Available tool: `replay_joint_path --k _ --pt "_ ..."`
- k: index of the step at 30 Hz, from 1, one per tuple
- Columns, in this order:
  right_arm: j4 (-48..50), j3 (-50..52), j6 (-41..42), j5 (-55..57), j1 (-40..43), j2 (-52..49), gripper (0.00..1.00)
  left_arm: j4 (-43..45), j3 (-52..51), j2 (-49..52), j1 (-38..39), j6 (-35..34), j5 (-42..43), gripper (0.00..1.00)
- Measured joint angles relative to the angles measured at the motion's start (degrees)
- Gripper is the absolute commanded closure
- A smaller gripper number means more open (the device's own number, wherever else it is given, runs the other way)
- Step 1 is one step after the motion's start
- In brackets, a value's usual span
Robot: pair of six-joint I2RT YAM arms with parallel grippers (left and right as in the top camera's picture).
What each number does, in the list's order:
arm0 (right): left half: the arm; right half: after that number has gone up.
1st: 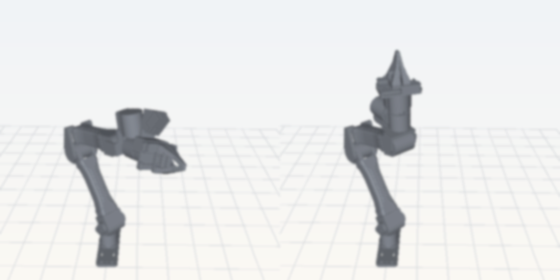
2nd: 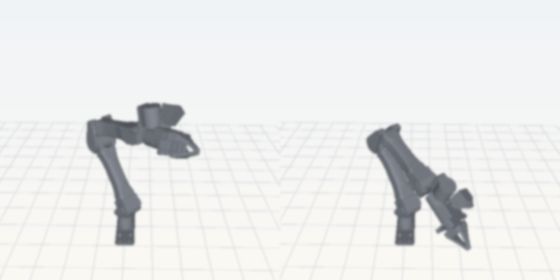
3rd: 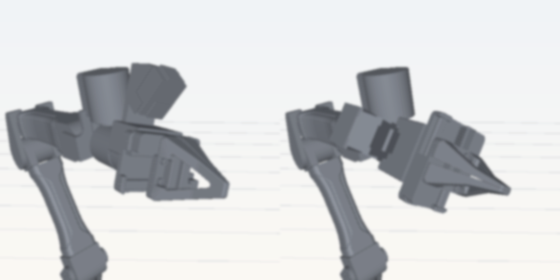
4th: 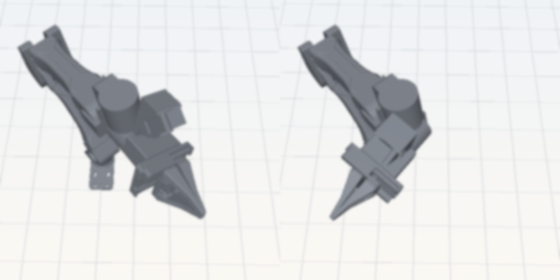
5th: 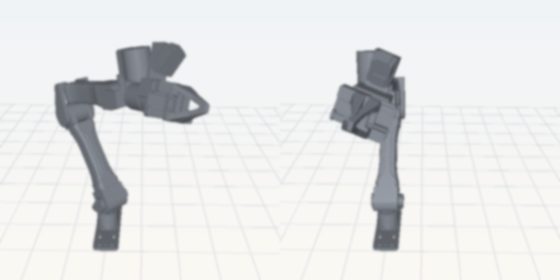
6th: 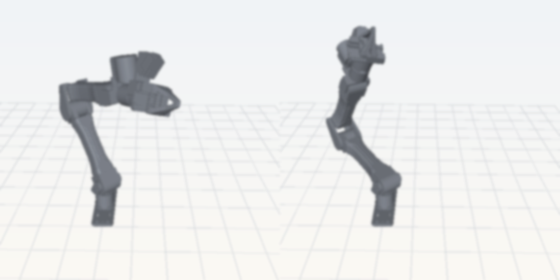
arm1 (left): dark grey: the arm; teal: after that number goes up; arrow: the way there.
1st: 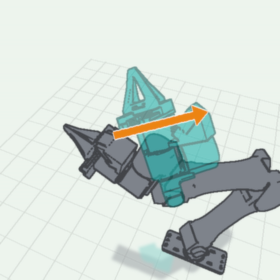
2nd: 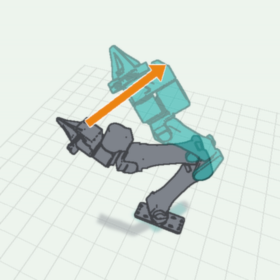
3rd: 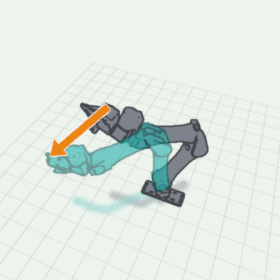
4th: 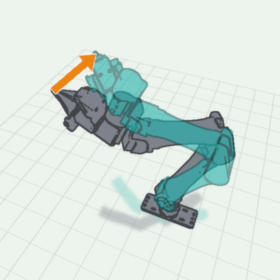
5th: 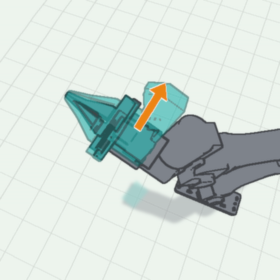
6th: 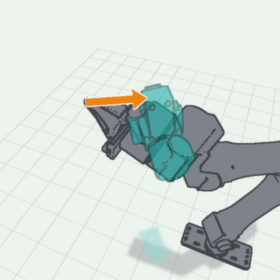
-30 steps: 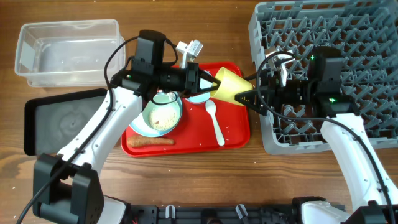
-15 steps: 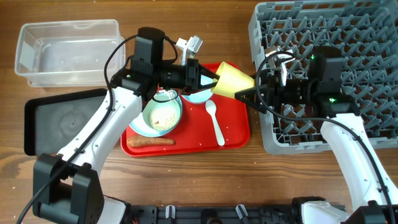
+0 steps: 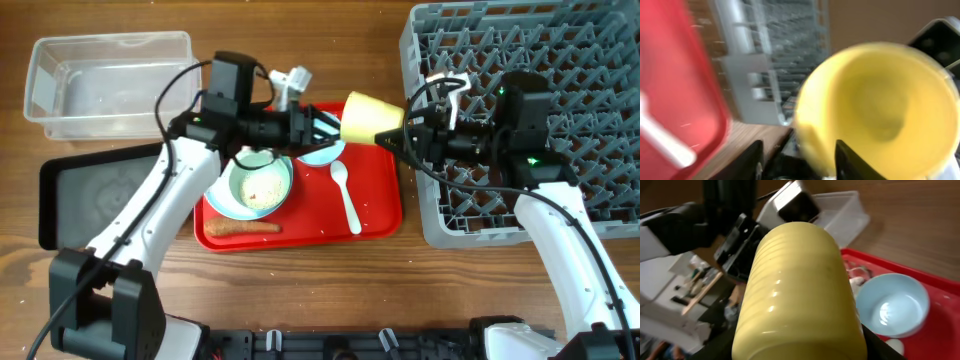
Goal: Sort waste into correct bins and load items into the dishwasher rack
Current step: 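Carry the yellow cup with the right gripper into the rack's right corner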
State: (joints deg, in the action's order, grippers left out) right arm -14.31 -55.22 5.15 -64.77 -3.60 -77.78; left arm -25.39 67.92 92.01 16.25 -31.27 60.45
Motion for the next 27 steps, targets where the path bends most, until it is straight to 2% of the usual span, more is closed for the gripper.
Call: replay_joint_path --k 2,4,8,12,17,21,27 --pt "-0.50 0.00 0.33 4.70 0.00 0.00 0.78 -3.02 0.00 -0.11 -1.99 2.64 -3.61 0.51" --pt "-2.34 -0.09 0.68 9.55 0.07 0.09 0.78 -7.15 -0.02 -0.92 -4.31 5.22 -9.16 0.50" --pt "-10.29 -1.90 1.05 19.93 0.76 1.27 0.83 -12.90 -0.02 -3.80 -8.33 8.31 -19.08 0.50" --pt "-26.18 -9.70 1.73 34.25 4.15 3.02 0.83 -16.79 -0.02 -5.81 -9.73 9.68 -26.58 0.49" --pt "-38.93 -19.54 2.16 48.02 11.80 3.58 0.84 -19.50 -0.02 -5.88 -9.73 10.23 -33.35 0.48" --pt "-42.36 -22.53 2.19 54.66 20.74 3.72 0.85 -20.94 -0.02 -5.88 -9.73 10.43 -36.87 0.48" --pt "-45.11 -22.62 2.71 58.80 33.79 1.55 0.87 -21.16 -0.02 -5.88 -9.73 10.47 -38.36 0.48"
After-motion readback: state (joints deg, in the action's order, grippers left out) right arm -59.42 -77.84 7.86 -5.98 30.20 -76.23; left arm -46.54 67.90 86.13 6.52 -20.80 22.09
